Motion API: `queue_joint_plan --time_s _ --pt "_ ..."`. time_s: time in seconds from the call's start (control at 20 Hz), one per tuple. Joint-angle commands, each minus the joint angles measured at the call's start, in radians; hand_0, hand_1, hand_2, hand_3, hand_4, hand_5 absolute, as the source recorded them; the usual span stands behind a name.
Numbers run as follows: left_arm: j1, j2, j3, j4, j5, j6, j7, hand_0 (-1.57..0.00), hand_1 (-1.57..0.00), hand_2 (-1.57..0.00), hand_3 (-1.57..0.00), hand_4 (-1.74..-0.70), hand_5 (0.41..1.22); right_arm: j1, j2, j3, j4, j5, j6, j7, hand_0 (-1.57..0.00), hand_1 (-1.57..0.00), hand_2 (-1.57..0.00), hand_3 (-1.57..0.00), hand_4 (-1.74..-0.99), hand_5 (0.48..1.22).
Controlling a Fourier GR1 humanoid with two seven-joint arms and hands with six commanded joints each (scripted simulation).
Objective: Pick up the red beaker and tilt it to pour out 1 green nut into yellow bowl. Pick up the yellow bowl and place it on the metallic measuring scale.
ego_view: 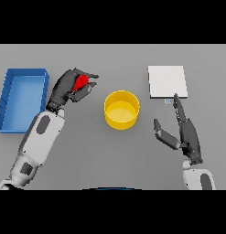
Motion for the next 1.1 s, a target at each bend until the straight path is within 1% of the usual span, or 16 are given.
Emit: queue_joint_plan --time_s 0.0,0.1,0.2,0.25,0.35,0.4,0.45,0.5,0.6,0.65,0.7,0.8,0.85,0.9,0.95,1.05 --pt "-0.004 0.006 -0.012 -0.001 -0.009 -0.004 0.01 -1.56 -1.56 -1.56 -1.56 -1.73 1.115 0.004 -0.003 -0.002 -0.003 -0.002 0.002 0.003 0.0 0.0 0.0 0.0 -1.243 0.7" --pt "-0.025 0.012 -0.026 0.013 -0.017 -0.004 0.028 -1.56 -1.56 -1.56 -1.56 -1.73 1.113 0.016 -0.008 0.0 -0.017 0.003 0.002 0.002 0.0 0.0 0.0 0.0 -1.243 0.71" --pt "-0.052 0.044 -0.091 0.016 -0.089 -0.013 0.038 -1.57 -1.57 -1.57 -1.57 -1.74 1.112 0.022 -0.004 0.007 -0.019 0.005 0.006 0.009 0.0 0.0 0.0 0.0 -1.251 0.714" --pt "-0.084 0.064 -0.126 0.033 -0.134 -0.024 0.054 -1.57 -1.57 -1.57 -1.57 -1.74 1.112 0.019 -0.009 0.002 -0.026 0.002 0.006 0.003 0.0 0.0 0.0 0.0 -1.254 0.717" --pt "-0.141 0.093 -0.21 0.068 -0.23 -0.041 0.053 -1.57 -1.57 -1.57 -1.57 -1.74 1.137 0.013 -0.002 0.002 -0.01 -0.005 0.009 0.008 0.0 0.0 0.0 0.0 -1.266 0.72" --pt "-0.171 0.105 -0.249 0.076 -0.271 -0.055 0.058 -1.57 -1.57 -1.57 -1.57 -1.74 1.134 0.011 0.001 0.003 -0.018 -0.006 0.008 0.006 0.0 0.0 0.0 0.0 -1.267 0.72" --pt "-0.202 0.118 -0.279 0.1 -0.308 -0.066 0.06 -1.57 -1.57 -1.57 -1.57 -1.74 1.152 0.012 -0.004 0.0 -0.018 -0.01 0.012 0.004 0.0 0.0 0.0 0.0 -1.267 0.721" --pt "-0.232 0.119 -0.307 0.123 -0.337 -0.077 0.066 -1.57 -1.57 -1.57 -1.57 -1.74 1.166 0.015 0.001 0.003 -0.012 -0.009 0.012 -0.002 0.0 0.0 0.0 0.0 -1.269 0.722" --pt "-0.286 0.133 -0.362 0.163 -0.388 -0.107 0.048 -1.57 -1.57 -1.57 -1.57 -1.74 1.186 0.012 0.002 0.002 -0.002 -0.009 0.013 -0.001 0.0 0.0 0.0 0.0 -1.268 0.72" --pt "-0.312 0.139 -0.395 0.179 -0.418 -0.124 0.044 -1.57 -1.57 -1.57 -1.57 -1.74 1.193 0.021 -0.005 -0.005 -0.008 -0.016 0.014 -0.016 0.0 0.0 0.0 0.0 -1.264 0.717" --pt "-0.339 0.137 -0.423 0.199 -0.437 -0.146 0.031 -1.57 -1.57 -1.57 -1.57 -1.69 1.198 0.023 0.0 0.002 -0.008 -0.012 0.014 -0.03 0.0 0.0 0.0 0.0 -1.261 0.715" --pt "-0.392 0.144 -0.484 0.234 -0.485 -0.193 0.01 -1.57 -1.57 -1.57 -1.57 -1.61 1.206 0.01 0.001 -0.009 0.003 -0.021 0.011 -0.013 0.0 0.0 0.0 0.0 -1.258 0.697" --pt "-0.418 0.142 -0.52 0.248 -0.51 -0.225 0.018 -1.57 -1.57 -1.57 -1.57 -1.64 1.209 0.01 0.01 0.0 0.01 -0.009 0.004 -0.017 0.0 0.0 0.0 0.0 -1.253 0.688" --pt "-0.443 0.147 -0.546 0.263 -0.524 -0.252 0.004 -1.57 -1.57 -1.57 -1.57 -1.66 1.212 0.003 0.006 -0.011 0.006 -0.012 -0.003 -0.011 0.0 0.0 0.0 0.0 -1.245 0.679" --pt "-0.464 0.138 -0.569 0.273 -0.531 -0.276 0.001 -1.57 -1.57 -1.57 -1.57 -1.67 1.214 0.001 0.01 -0.012 0.014 -0.016 -0.003 -0.016 0.0 0.0 0.0 0.0 -1.237 0.671" --pt "-0.504 0.133 -0.614 0.286 -0.551 -0.313 -0.016 -1.57 -1.57 -1.57 -1.57 -1.69 1.216 0.003 0.021 -0.011 0.006 -0.021 -0.007 -0.003 0.0 0.0 0.0 0.0 -1.22 0.657"
